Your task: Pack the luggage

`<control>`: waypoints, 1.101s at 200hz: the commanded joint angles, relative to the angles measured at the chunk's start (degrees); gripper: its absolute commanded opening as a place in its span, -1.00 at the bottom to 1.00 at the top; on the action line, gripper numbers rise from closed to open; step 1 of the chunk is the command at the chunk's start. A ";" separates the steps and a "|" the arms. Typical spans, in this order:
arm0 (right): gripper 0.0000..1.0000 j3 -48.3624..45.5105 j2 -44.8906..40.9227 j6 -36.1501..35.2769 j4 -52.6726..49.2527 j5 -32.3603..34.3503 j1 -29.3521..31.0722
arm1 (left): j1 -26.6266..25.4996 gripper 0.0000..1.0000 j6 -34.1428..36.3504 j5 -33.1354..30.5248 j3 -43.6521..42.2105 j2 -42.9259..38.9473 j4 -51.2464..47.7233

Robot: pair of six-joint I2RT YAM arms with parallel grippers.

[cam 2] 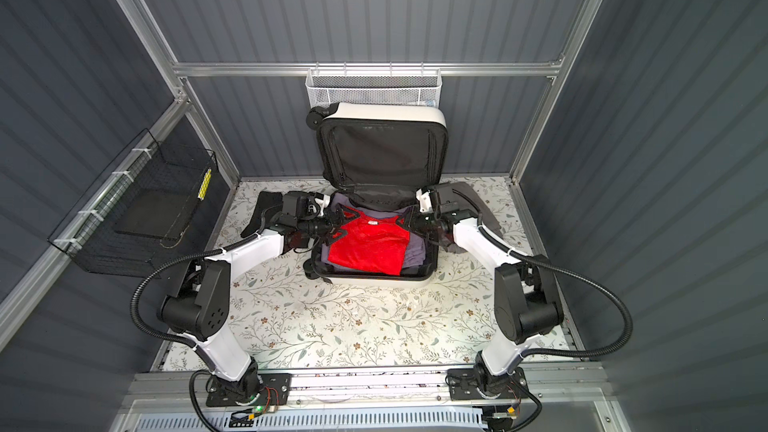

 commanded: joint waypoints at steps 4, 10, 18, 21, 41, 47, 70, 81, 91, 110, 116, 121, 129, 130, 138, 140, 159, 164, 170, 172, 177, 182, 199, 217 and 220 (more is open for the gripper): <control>-0.07 -0.64 -0.05 1.27 0.67 -1.76 3.24 | -0.54 1.00 3.29 -0.32 3.74 -1.95 -2.28; -0.07 -0.98 0.16 1.83 1.37 -1.70 3.94 | -0.54 1.00 3.86 -0.59 4.36 -1.77 -3.02; -0.07 -1.55 0.69 2.42 2.43 -1.61 4.74 | -0.54 1.00 4.62 -0.70 5.18 -1.59 -3.85; -0.07 -1.66 1.03 2.62 2.78 -1.61 4.89 | -0.52 1.00 4.91 -0.67 5.41 -1.56 -4.16; -0.07 -2.60 3.65 4.11 5.23 -1.76 5.26 | -0.45 1.00 7.46 -1.66 7.94 -1.70 -7.07; -0.07 -2.74 4.48 4.26 5.70 -1.58 5.26 | -0.45 1.00 8.62 -2.15 8.98 -1.87 -8.67; -0.07 -1.63 7.66 3.06 5.38 -0.96 4.41 | -0.03 1.00 12.46 -4.31 12.16 -3.35 -13.99; -0.07 -1.51 8.75 2.96 6.18 -1.29 3.68 | 0.75 1.00 13.06 -4.93 12.39 -4.52 -15.10; -0.07 -1.13 9.64 2.84 6.38 -1.64 3.06 | 1.57 1.00 13.43 -5.86 12.06 -5.98 -15.95; -0.07 -0.17 10.39 2.83 6.36 -2.75 2.09 | 3.33 1.00 13.96 -7.44 10.69 -9.11 -17.46; -0.07 0.15 10.27 2.79 6.36 -3.02 1.92 | 3.96 1.00 14.21 -8.17 10.18 -10.11 -18.22; -0.06 0.46 10.07 2.67 6.31 -3.33 1.80 | 4.46 1.00 14.25 -8.82 9.66 -10.97 -18.73; -0.06 0.91 9.51 2.36 6.19 -3.98 1.62 | 5.32 1.00 14.44 -9.87 8.72 -12.54 -19.53; -0.06 0.99 9.45 2.38 6.16 -4.07 1.60 | 5.38 1.00 14.42 -10.07 8.51 -12.71 -19.63; -0.05 1.31 8.62 2.22 6.06 -4.48 1.49 | 6.25 1.00 14.52 -11.66 7.45 -14.20 -20.76; -0.05 1.45 8.38 2.15 6.00 -4.63 1.49 | 6.48 1.00 14.59 -12.03 7.17 -14.53 -21.15; -0.02 2.23 5.30 1.61 5.35 -5.55 1.45 | 8.77 1.00 14.26 -16.27 3.67 -18.22 -23.25; -0.01 2.17 4.44 1.61 5.26 -5.53 1.49 | 9.45 1.00 13.92 -17.54 2.45 -19.14 -23.66; 0.00 2.11 3.39 1.70 5.40 -5.59 1.45 | 10.07 1.00 13.38 -19.46 1.19 -20.21 -23.83; 0.01 2.05 3.08 1.69 5.53 -5.68 1.48 | 10.20 1.00 13.23 -19.89 0.77 -20.47 -23.90; 0.03 1.93 2.21 1.79 5.69 -5.80 1.46 | 10.57 1.00 12.85 -20.76 -0.29 -21.07 -24.12; 0.06 1.83 1.41 1.94 5.62 -5.69 1.45 | 10.91 1.00 12.60 -21.31 -1.13 -21.59 -24.19; 0.25 0.98 -1.41 1.94 6.04 -5.64 1.49 | 11.37 1.00 12.00 -22.54 -3.54 -21.78 -24.96; 0.49 0.16 -4.50 1.39 6.15 -4.93 1.45 | 12.46 1.00 10.28 -22.98 -6.61 -21.59 -24.24; 0.54 -0.01 -4.93 1.53 6.34 -4.90 1.43 | 12.73 1.00 9.96 -22.90 -7.28 -21.59 -23.71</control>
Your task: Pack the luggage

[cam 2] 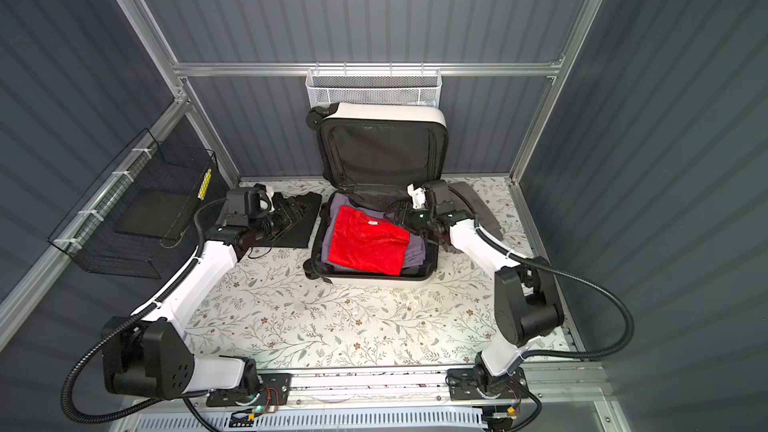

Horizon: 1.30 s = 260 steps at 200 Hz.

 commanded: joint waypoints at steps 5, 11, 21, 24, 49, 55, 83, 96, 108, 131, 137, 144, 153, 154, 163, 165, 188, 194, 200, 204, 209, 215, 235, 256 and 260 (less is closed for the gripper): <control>0.63 -0.22 -4.22 -0.65 0.47 -0.16 0.05 | 1.75 1.00 -2.85 -2.65 -4.60 -0.06 -0.76; 0.79 -0.37 -4.97 -0.42 0.52 0.19 0.01 | 2.73 1.00 -3.70 -2.32 -5.69 0.12 0.14; 0.98 -0.42 -6.10 0.27 0.63 0.41 -0.02 | 4.41 1.00 -5.43 -0.88 -7.37 0.66 2.34; 0.98 -0.47 -6.42 0.63 0.77 0.49 -0.08 | 4.81 1.00 -6.00 -0.46 -7.81 1.01 3.02; 0.98 -2.95 -8.59 6.56 4.46 1.33 -0.18 | 6.50 1.00 -9.01 1.07 -9.08 4.09 6.26; 0.98 -3.40 -8.80 7.87 5.12 0.90 -0.28 | 6.51 1.00 -9.86 0.94 -9.36 4.77 6.84; 0.98 -6.92 -9.89 13.04 11.25 -2.60 -0.35 | 7.19 0.87 -14.56 -0.88 -11.54 7.39 10.73; 0.93 -8.72 -10.37 15.08 14.56 -4.24 -0.32 | 7.39 0.79 -16.45 -2.35 -12.02 8.56 11.95; 0.88 -10.41 -10.86 16.31 17.24 -5.63 -0.24 | 7.38 0.68 -18.10 -3.71 -12.29 9.48 13.14; 0.78 -13.01 -11.45 18.57 20.41 -7.41 -0.21 | 7.44 0.49 -21.91 -6.40 -13.63 10.97 15.47; 0.75 -13.42 -11.47 18.73 20.57 -7.71 -0.16 | 7.47 0.46 -22.71 -6.95 -13.95 11.33 16.22; 0.73 -13.86 -11.60 18.82 20.72 -7.93 0.03 | 7.48 0.42 -23.32 -7.55 -14.40 11.71 16.83; 0.70 -14.42 -11.87 18.73 20.82 -7.81 0.37 | 7.48 0.38 -24.09 -8.60 -14.93 12.21 17.74; 0.70 -14.52 -11.88 18.73 20.84 -7.81 0.39 | 7.48 0.38 -24.20 -8.74 -15.04 12.20 17.92; 0.69 -14.93 -12.22 18.59 20.95 -7.57 0.81 | 7.56 0.35 -24.96 -9.29 -15.78 12.69 19.51; 0.69 -15.03 -12.28 18.61 20.95 -7.55 0.88 | 7.63 0.35 -25.11 -9.37 -15.88 12.81 19.68; 0.66 -15.33 -12.63 18.10 20.95 -7.13 1.98 | 7.83 0.36 -25.96 -11.54 -16.31 13.65 20.68; 0.66 -15.25 -12.68 17.95 20.79 -6.98 2.37 | 7.83 0.37 -26.23 -11.87 -16.41 13.98 21.37; 0.65 -15.08 -12.66 17.74 20.57 -6.86 2.69 | 7.83 0.39 -26.33 -12.22 -16.39 14.19 21.76; 0.65 -14.99 -12.60 17.60 20.39 -6.77 2.84 | 7.83 0.40 -26.45 -12.51 -16.39 14.35 22.01; 0.65 -14.90 -12.51 17.58 20.34 -6.72 3.16 | 7.83 0.41 -26.57 -12.93 -16.30 14.58 22.50; 0.64 -14.81 -12.52 17.51 20.34 -6.60 3.44 | 7.82 0.41 -26.76 -13.31 -16.36 14.87 23.02; 0.62 -14.89 -12.59 17.84 20.51 -6.25 3.98 | 7.92 0.41 -28.12 -14.04 -16.96 16.24 25.61; 0.62 -14.89 -12.77 18.12 20.60 -6.01 4.17 | 7.92 0.40 -30.02 -14.32 -18.11 17.90 29.27; 0.62 -14.89 -12.77 18.16 20.52 -5.96 4.18 | 7.92 0.39 -30.38 -14.39 -18.28 18.20 29.84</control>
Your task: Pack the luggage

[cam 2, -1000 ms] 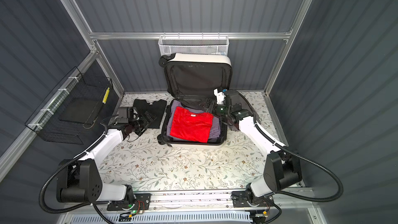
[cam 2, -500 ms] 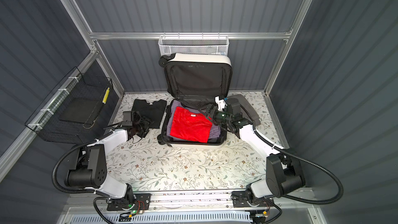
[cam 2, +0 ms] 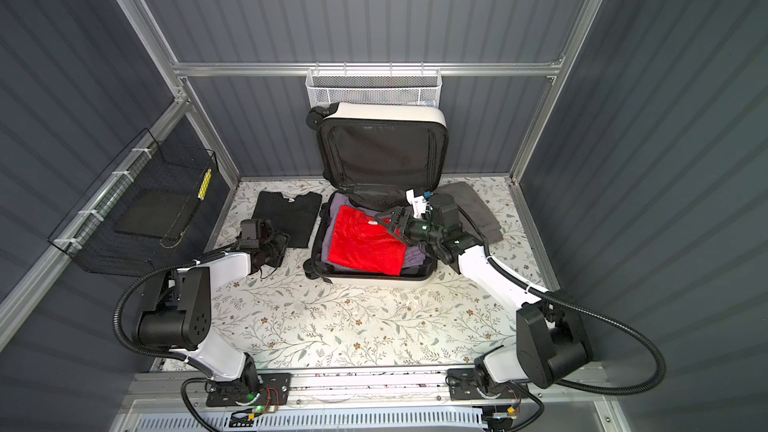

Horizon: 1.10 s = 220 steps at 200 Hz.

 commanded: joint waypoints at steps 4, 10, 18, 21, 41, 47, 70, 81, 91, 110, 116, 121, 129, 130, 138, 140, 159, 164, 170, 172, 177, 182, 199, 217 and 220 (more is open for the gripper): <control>0.62 0.06 -1.08 0.19 1.19 0.11 0.24 | 0.42 0.38 -3.32 -1.90 -2.20 2.45 5.24; 0.61 0.04 -1.17 0.24 1.19 0.20 0.20 | 0.42 0.37 -3.78 -2.03 -2.62 2.89 6.34; 0.61 -0.04 -1.23 0.20 1.10 0.29 0.22 | 0.42 0.35 -4.46 -2.17 -3.14 3.34 7.61; 0.61 -0.05 -1.33 0.19 1.10 0.30 0.22 | 0.42 0.34 -4.80 -2.21 -3.32 3.55 8.07; 0.59 -0.13 -1.60 0.46 1.10 0.41 0.19 | 0.42 0.29 -5.99 -2.82 -4.18 4.91 10.93; 0.59 -0.14 -1.56 0.54 1.10 0.48 0.26 | 0.42 0.27 -6.21 -2.91 -4.25 5.39 11.78; 0.58 -0.14 -1.80 0.63 1.00 0.71 0.35 | 0.40 0.18 -6.66 -2.74 -4.24 7.88 16.02; 0.58 -0.14 -1.80 0.72 1.01 0.76 0.51 | 0.42 0.13 -6.66 -2.71 -3.95 9.10 17.69; 0.57 -0.04 -1.78 0.66 0.88 0.82 0.64 | 0.42 0.07 -6.75 -2.65 -3.79 10.09 19.33; 0.55 -0.10 -1.71 0.44 0.51 0.96 1.27 | 0.42 -0.14 -6.89 -2.86 -3.64 11.64 22.18; 0.54 -0.22 -1.72 0.39 0.41 1.04 1.51 | 0.42 -0.23 -6.88 -3.07 -3.73 11.89 23.13; 0.53 -0.23 -1.72 0.23 0.24 1.12 1.84 | 0.42 -0.29 -6.87 -3.21 -3.78 12.04 23.74; 0.52 -0.31 -1.64 0.00 -0.10 1.16 2.32 | 0.42 -0.42 -6.90 -3.51 -3.84 12.04 24.28; 0.51 -0.31 -1.64 -0.08 -0.16 1.19 2.42 | 0.42 -0.44 -6.91 -3.52 -3.88 12.03 24.35; 0.50 -0.32 -1.65 -0.31 -0.42 1.34 3.02 | 0.41 -0.58 -6.71 -3.83 -3.98 11.72 24.76; 0.50 -0.32 -1.52 -0.39 -0.47 1.36 3.20 | 0.46 -0.62 -6.63 -3.87 -4.07 11.55 24.77; 0.49 -0.15 -0.93 -1.19 -1.26 2.01 5.28 | 0.50 -0.98 -5.85 -3.89 -4.13 9.74 23.49; 0.49 -0.14 -0.65 -1.29 -1.27 2.24 5.71 | 0.51 -1.00 -5.53 -3.84 -4.27 9.05 23.08; 0.48 -0.06 -0.26 -1.31 -1.27 2.55 6.47 | 0.51 -1.00 -5.27 -3.80 -4.49 8.03 22.14; 0.48 -0.01 -0.12 -1.37 -1.27 2.62 6.79 | 0.51 -1.00 -5.21 -3.80 -4.64 7.62 21.90; 0.48 0.08 0.30 -1.39 -1.23 2.83 7.39 | 0.51 -1.00 -5.22 -3.88 -5.12 6.58 21.44; 0.48 0.25 0.78 -1.39 -1.18 2.95 7.99 | 0.51 -1.00 -5.18 -4.05 -5.78 5.39 21.20; 0.47 0.81 2.49 -1.47 -0.92 3.47 10.16 | 0.51 -1.00 -5.15 -5.01 -7.73 0.40 18.35; 0.46 1.82 4.50 -1.30 -0.50 3.59 12.46 | 0.51 -1.00 -4.79 -6.12 -9.56 -5.51 13.31; 0.46 2.02 4.79 -1.30 -0.42 3.59 12.85 | 0.51 -1.00 -4.72 -6.28 -9.95 -6.63 12.63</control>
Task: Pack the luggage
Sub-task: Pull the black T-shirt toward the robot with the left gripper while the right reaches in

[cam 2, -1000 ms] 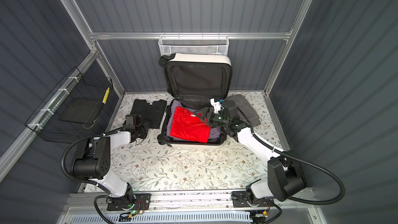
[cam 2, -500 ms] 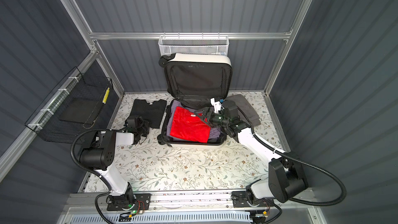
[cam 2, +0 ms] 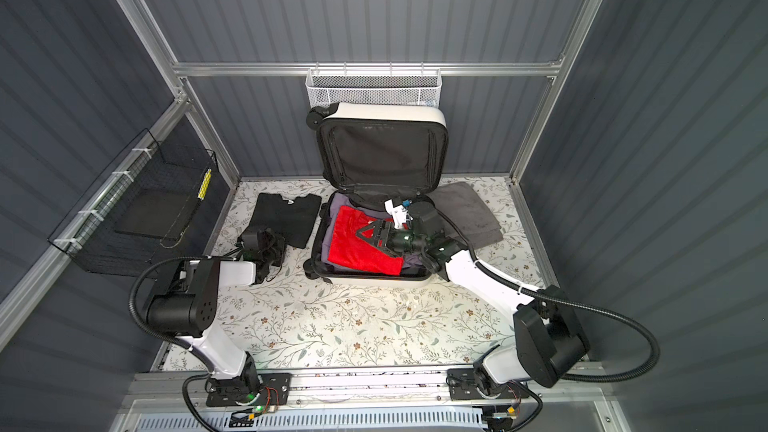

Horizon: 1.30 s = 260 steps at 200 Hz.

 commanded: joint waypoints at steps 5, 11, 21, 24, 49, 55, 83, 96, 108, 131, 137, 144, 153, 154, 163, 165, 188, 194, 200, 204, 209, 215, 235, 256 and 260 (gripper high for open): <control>0.45 2.29 3.23 -0.88 0.09 0.92 3.08 | 0.35 -1.00 1.57 -2.60 -2.60 -8.85 -7.59; 0.45 2.65 3.89 -0.88 0.11 0.94 3.84 | 0.31 -1.00 1.62 -2.63 -3.20 -10.69 -8.92; 0.44 3.28 4.96 -0.80 0.20 0.97 5.00 | 0.31 -1.00 1.60 -2.78 -3.81 -13.70 -12.39; 0.44 3.45 5.30 -0.75 0.20 0.97 5.33 | 0.35 -1.00 1.64 -2.85 -4.08 -14.63 -13.43; 0.43 4.80 7.51 0.08 0.90 1.21 8.01 | 0.35 -1.00 1.17 -3.21 -6.98 -22.70 -19.27; 0.43 5.12 7.86 0.15 1.07 1.25 8.76 | 0.35 -1.00 1.20 -3.36 -7.47 -24.60 -21.32; 0.43 7.14 10.27 1.18 1.21 2.19 12.26 | 0.35 -1.00 0.90 -4.36 -9.68 -32.95 -29.66; 0.44 8.16 11.85 2.03 1.81 2.39 14.06 | 0.35 -1.00 0.23 -4.29 -10.86 -35.94 -32.95; 0.44 8.95 13.34 3.01 2.44 3.04 15.80 | 0.35 -1.00 -1.03 -4.12 -12.31 -38.45 -35.20; 0.46 10.06 15.88 4.83 3.63 4.75 19.05 | 0.33 -1.00 -2.85 -3.79 -14.13 -43.12 -38.87; 0.47 10.25 16.51 5.37 4.00 5.28 19.81 | 0.31 -1.00 -3.07 -3.62 -14.18 -44.21 -39.88; 0.48 10.45 17.22 6.00 4.70 5.86 20.62 | 0.33 -1.00 -3.32 -3.41 -13.95 -45.33 -41.19; 0.50 10.69 18.14 6.87 5.36 6.40 21.54 | 0.35 -1.00 -3.35 -3.24 -13.36 -46.78 -43.01; 0.50 10.73 18.25 7.04 5.50 6.50 21.59 | 0.35 -1.00 -3.31 -3.23 -13.27 -46.93 -43.20; 0.53 10.78 19.15 8.23 6.63 7.23 22.35 | 0.35 -1.00 -3.33 -2.99 -12.60 -48.07 -44.60; 0.53 10.78 19.39 8.58 6.91 7.39 22.45 | 0.35 -1.00 -3.37 -2.90 -12.50 -48.29 -44.81; 0.55 12.01 22.36 11.19 9.38 8.08 23.89 | 0.35 -1.00 -4.06 -1.92 -11.25 -50.09 -46.94; 0.56 12.74 23.19 11.24 9.18 8.31 24.24 | 0.35 -1.00 -4.09 -1.67 -10.91 -50.35 -47.40; 0.57 13.68 23.81 11.23 8.62 8.75 24.59 | 0.35 -1.00 -4.14 -1.41 -10.81 -50.62 -47.66; 0.57 14.15 24.26 11.24 8.41 9.06 24.82 | 0.35 -1.00 -4.29 -1.24 -10.80 -50.80 -47.84; 0.57 14.81 24.79 11.24 8.17 9.34 24.99 | 0.35 -1.00 -4.55 -1.05 -10.80 -51.11 -48.08; 0.57 15.59 25.38 11.18 7.97 9.64 25.20 | 0.33 -1.00 -4.98 -0.95 -10.82 -51.57 -48.38; 0.58 17.86 27.53 11.32 7.05 10.53 25.74 | 0.35 -1.00 -6.02 -0.37 -10.99 -53.33 -49.49; 0.59 19.81 29.44 11.40 6.44 10.63 26.10 | 0.35 -1.00 -6.54 -0.15 -10.64 -54.90 -50.87; 0.59 20.08 29.73 11.42 6.44 10.63 26.11 | 0.35 -1.00 -6.64 -0.09 -10.58 -55.06 -51.07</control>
